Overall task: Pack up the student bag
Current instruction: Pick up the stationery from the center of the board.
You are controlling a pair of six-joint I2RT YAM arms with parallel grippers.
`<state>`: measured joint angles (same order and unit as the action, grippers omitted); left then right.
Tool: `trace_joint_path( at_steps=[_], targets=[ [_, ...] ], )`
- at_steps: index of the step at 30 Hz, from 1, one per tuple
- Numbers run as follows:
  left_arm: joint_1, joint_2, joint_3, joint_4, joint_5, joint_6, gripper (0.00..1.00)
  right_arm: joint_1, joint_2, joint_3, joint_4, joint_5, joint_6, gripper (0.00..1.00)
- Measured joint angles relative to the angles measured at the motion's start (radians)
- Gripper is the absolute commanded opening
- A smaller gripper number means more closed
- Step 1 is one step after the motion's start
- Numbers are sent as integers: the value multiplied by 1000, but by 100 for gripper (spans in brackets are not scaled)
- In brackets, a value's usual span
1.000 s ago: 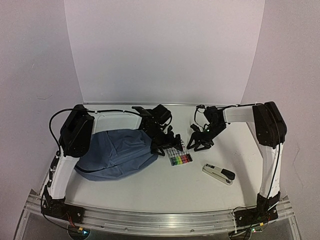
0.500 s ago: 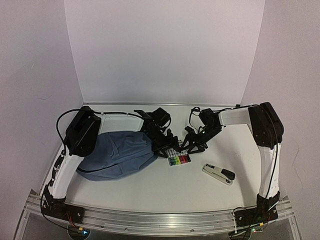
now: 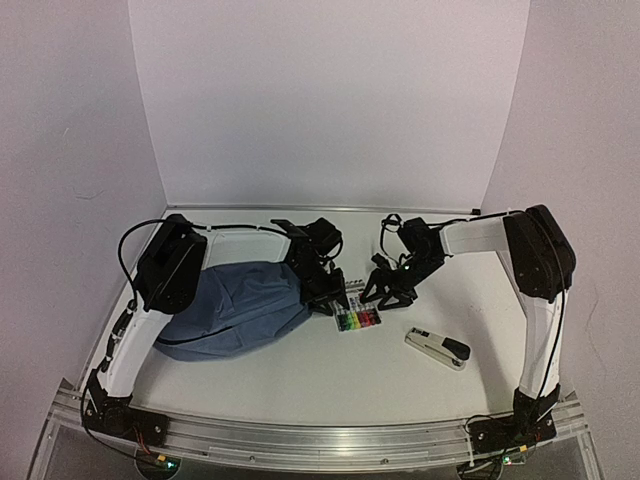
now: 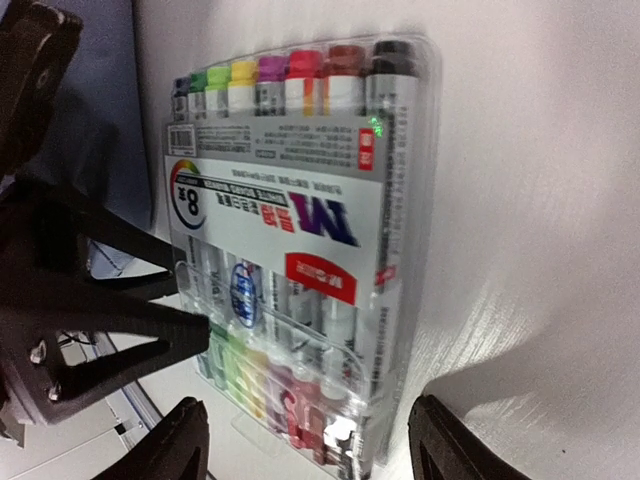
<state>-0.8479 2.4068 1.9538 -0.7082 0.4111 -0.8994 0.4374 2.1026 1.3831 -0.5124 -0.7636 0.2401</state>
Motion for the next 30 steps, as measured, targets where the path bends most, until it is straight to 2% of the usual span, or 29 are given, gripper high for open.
trace_joint_path(
  at_steps=[4, 8, 16, 19, 22, 24, 27, 30],
  targets=[
    [14, -3, -36, 57, 60, 6, 27, -19, 34, 14, 4, -86, 1, 63],
    [30, -5, -60, 85, 114, 9, 23, -40, 65, 26, 10, -181, 5, 54],
    [59, -17, -114, 135, 189, 10, 21, -45, 63, -11, 10, -240, -9, 34],
    [61, -17, -115, 139, 193, 10, 21, -45, 50, -39, -2, -252, -13, 36],
    [61, -17, -116, 144, 196, 10, 21, -41, 37, -63, 3, -253, -8, 47],
    [61, -17, -119, 157, 196, 10, 21, -35, 9, -104, 51, -246, 19, 47],
    [61, -17, -126, 177, 197, 10, 21, -24, -61, -191, 158, -225, 93, 37],
    [63, -17, -130, 195, 196, 12, 21, -21, -96, -219, 217, -189, 162, 15]
  ],
)
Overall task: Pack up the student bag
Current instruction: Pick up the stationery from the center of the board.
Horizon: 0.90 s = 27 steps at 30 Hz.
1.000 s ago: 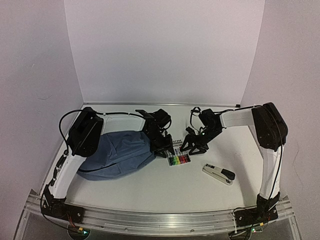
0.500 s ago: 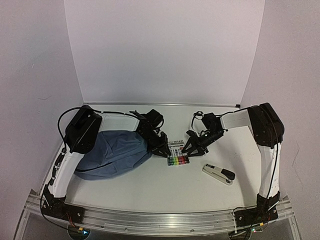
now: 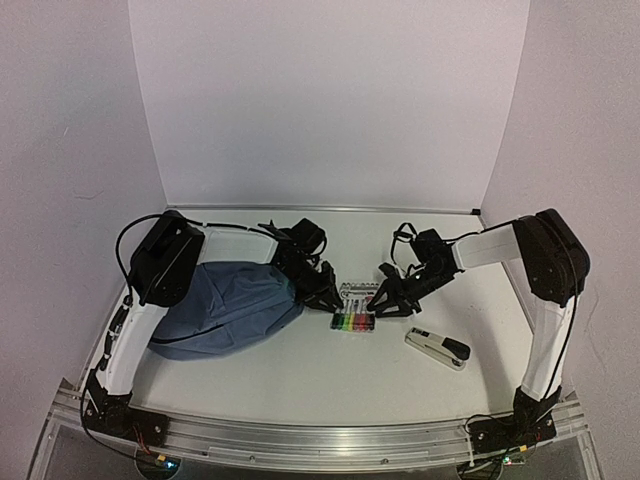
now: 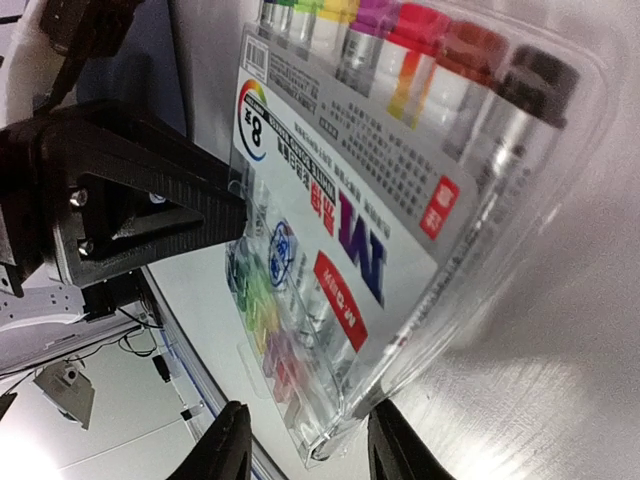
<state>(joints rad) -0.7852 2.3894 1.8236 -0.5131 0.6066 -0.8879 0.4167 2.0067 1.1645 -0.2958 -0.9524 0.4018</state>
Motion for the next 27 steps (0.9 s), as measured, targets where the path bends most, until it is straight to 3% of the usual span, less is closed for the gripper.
trace_joint_path(
  at_steps=[4, 10, 16, 20, 27],
  targets=[
    [8, 0, 0, 8, -6, 2, 23, -4, 0, 0, 32, 52, 39, 0],
    [9, -16, -27, 38, -15, 21, 32, -4, 0, 0, 59, 93, 45, 0],
    [4, -44, -71, 102, -9, 25, 58, -3, -22, -2, 72, 94, 42, 0],
    [-2, -64, -106, 150, -4, 24, 68, -2, -55, -3, 76, 88, 29, 0],
    [-3, -67, -112, 175, 22, 25, 70, -3, -106, -26, 72, 88, -3, 0]
  ],
)
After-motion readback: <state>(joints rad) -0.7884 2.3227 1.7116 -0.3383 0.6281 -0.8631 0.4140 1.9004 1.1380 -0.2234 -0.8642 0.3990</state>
